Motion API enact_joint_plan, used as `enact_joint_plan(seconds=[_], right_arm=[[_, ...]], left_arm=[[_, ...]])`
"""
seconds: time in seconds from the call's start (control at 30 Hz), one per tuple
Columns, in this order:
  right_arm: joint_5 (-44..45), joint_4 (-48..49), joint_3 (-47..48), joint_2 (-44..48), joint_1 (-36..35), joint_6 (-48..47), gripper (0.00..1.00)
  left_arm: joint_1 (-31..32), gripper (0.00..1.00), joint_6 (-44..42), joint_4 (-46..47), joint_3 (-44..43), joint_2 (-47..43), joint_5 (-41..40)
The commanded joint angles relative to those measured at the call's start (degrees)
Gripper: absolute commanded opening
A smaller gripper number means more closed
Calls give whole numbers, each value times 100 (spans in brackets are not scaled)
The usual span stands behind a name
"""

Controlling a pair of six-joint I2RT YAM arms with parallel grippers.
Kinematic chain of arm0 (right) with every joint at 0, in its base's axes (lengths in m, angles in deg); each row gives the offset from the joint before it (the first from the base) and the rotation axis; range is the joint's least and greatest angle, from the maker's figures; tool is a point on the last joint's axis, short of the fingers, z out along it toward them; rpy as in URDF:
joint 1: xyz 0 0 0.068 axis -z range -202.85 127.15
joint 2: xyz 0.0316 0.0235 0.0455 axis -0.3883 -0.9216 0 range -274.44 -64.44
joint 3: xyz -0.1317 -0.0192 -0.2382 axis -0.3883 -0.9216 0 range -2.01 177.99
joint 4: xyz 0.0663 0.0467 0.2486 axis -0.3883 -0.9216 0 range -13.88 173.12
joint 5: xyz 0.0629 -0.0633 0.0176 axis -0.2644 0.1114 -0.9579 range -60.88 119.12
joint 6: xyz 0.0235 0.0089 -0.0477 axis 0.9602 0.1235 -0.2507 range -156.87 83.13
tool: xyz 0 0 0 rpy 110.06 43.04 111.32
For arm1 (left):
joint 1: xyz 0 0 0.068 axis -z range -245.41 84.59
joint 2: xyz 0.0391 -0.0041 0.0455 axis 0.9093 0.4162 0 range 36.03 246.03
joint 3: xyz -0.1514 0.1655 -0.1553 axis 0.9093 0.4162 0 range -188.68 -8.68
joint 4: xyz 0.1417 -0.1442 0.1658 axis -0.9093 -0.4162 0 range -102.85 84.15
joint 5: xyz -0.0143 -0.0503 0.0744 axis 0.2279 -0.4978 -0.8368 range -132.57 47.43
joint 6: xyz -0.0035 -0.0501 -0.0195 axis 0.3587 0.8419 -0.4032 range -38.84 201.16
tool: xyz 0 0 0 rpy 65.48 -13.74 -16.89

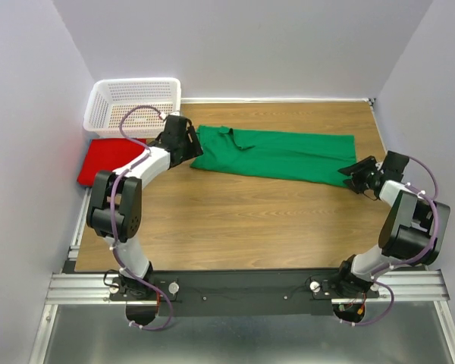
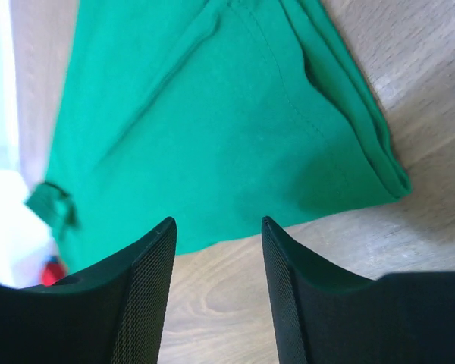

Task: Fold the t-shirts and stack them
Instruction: Fold the tshirt

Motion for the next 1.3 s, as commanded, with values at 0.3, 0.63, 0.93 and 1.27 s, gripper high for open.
enact_joint_plan(seconds=[0.3, 0.63, 0.93, 1.27], right_arm=[[-631, 2037, -529, -428, 485, 945, 52], [-640, 2318, -810, -753, 749, 902, 52], [-701, 2468, -1057, -1079, 1127, 787, 51], [-719, 2345, -1197, -1263, 1672, 753, 46]], left_arm=[[-146, 69, 245, 252, -142, 601, 728], [-146, 56, 122, 94, -71, 874, 535], [-155, 4, 25, 15, 157, 901, 482], [-498, 0, -265, -257, 939, 286, 192]])
